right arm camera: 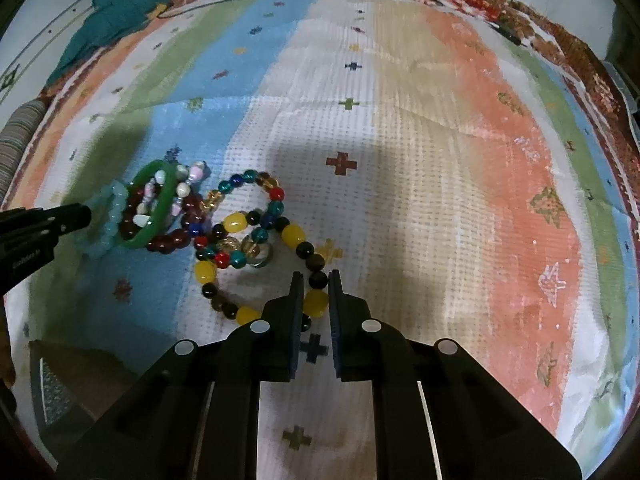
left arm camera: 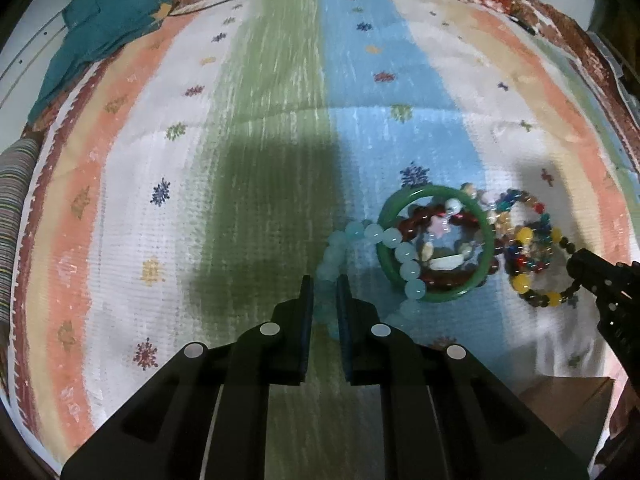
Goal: Organize jewelry
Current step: 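Lift both held bracelets and carry them over the silver tin box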
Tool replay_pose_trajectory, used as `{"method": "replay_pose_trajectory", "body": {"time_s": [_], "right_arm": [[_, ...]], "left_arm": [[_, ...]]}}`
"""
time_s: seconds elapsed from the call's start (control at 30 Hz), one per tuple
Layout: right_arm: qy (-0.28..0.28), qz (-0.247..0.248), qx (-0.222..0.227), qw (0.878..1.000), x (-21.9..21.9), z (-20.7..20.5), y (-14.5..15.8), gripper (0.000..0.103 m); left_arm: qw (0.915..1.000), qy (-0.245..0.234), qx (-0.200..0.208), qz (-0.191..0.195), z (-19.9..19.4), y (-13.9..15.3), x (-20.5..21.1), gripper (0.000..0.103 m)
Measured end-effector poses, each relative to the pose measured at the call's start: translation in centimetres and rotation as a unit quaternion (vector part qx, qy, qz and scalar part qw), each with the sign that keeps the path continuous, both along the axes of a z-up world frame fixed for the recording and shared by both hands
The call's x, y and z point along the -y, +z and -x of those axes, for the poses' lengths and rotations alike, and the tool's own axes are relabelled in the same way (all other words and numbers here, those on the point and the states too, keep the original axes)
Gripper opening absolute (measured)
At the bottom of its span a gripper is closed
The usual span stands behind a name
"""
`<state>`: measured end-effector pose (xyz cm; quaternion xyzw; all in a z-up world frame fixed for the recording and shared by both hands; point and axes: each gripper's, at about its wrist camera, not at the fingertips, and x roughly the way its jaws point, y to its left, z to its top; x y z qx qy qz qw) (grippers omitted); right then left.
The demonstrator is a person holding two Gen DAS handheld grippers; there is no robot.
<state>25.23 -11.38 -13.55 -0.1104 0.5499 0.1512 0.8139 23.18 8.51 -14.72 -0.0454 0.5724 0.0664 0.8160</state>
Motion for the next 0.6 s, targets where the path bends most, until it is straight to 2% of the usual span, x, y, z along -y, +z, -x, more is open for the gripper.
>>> {"method": "replay_pose_trajectory", "body": {"time_s": [0.6], "right_arm": [[-0.019, -0.027, 0.057, 0.998, 2.3, 2.1, 5.4, 0.013]], "left_arm": [[0.9975, -0.027, 0.065, 0.009, 2.4, 5.3, 2.4, 0.011]]}}
